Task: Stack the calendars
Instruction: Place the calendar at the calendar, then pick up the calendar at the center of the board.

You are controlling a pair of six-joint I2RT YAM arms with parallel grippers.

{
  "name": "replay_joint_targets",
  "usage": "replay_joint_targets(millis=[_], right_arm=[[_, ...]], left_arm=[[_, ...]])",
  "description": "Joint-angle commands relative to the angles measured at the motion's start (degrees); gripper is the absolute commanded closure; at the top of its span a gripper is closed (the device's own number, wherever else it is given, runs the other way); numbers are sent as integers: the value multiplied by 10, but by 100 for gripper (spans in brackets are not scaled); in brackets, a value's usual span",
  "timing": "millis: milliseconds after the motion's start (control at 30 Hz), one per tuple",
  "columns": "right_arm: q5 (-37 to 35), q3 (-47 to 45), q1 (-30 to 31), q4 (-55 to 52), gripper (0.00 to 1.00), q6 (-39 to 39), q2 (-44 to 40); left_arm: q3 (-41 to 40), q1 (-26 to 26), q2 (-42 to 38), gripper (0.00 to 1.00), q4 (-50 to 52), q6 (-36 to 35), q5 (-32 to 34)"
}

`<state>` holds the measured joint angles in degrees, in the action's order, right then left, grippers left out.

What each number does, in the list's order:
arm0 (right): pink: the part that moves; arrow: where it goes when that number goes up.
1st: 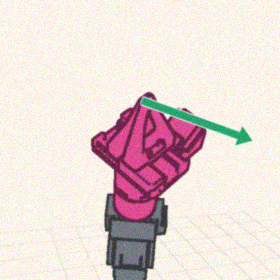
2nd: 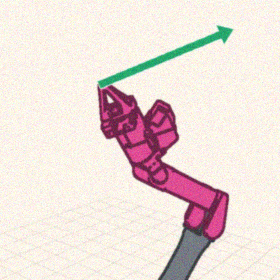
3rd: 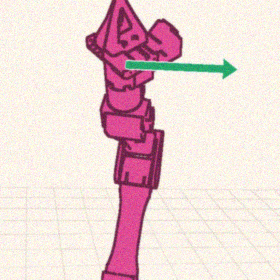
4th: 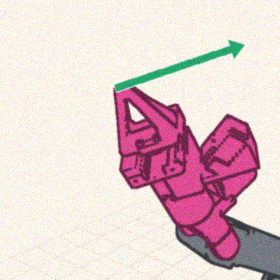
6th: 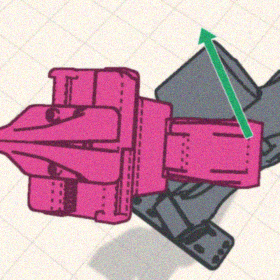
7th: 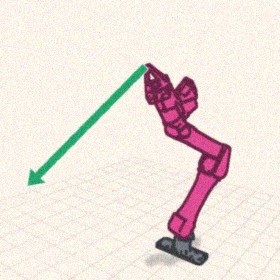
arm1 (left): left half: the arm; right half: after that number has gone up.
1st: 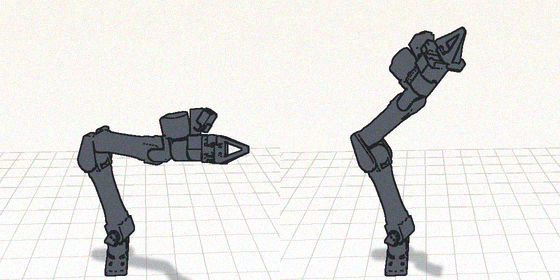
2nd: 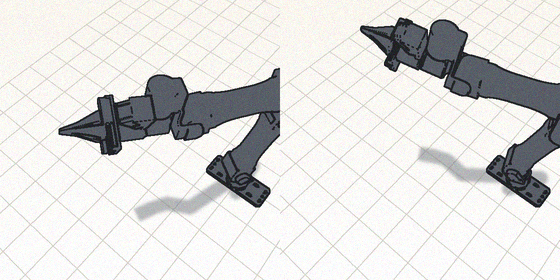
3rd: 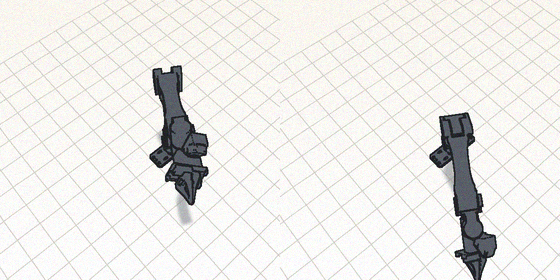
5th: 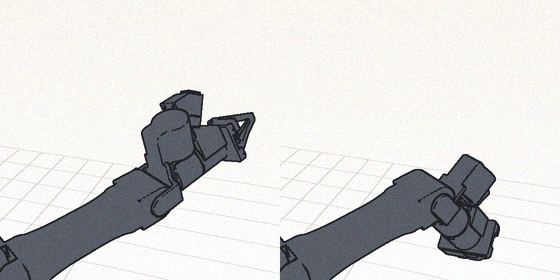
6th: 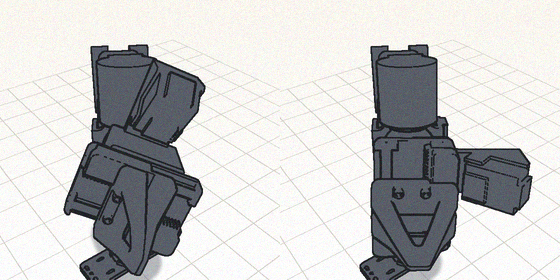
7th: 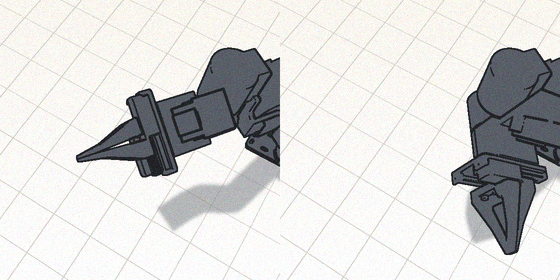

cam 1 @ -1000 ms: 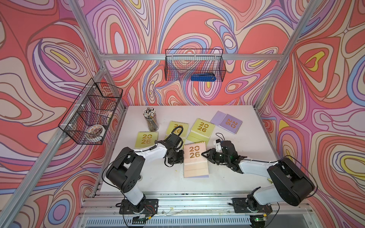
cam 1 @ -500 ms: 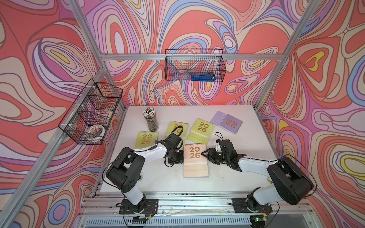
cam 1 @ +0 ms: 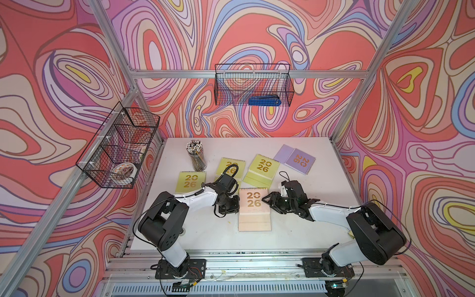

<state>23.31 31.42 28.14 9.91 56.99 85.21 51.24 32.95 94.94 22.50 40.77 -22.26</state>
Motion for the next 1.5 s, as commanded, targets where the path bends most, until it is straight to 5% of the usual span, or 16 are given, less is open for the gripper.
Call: replay_joint_targets(millis=[0, 533, 800, 1467], right_arm=[[-4, 15, -5, -4, 39, -9, 4], [-46, 15, -63, -72, 23, -5, -63], [-49, 47, -115, -111, 5, -13, -44], [-53, 280, -160, -192, 3, -38, 160]], left_arm=[[8, -3, 1, 100, 3, 13, -2], [41, -2, -11, 100, 52, 6, 57], [184, -3, 38, 100, 168, -56, 130], [525, -40, 297, 100, 154, -116, 150]])
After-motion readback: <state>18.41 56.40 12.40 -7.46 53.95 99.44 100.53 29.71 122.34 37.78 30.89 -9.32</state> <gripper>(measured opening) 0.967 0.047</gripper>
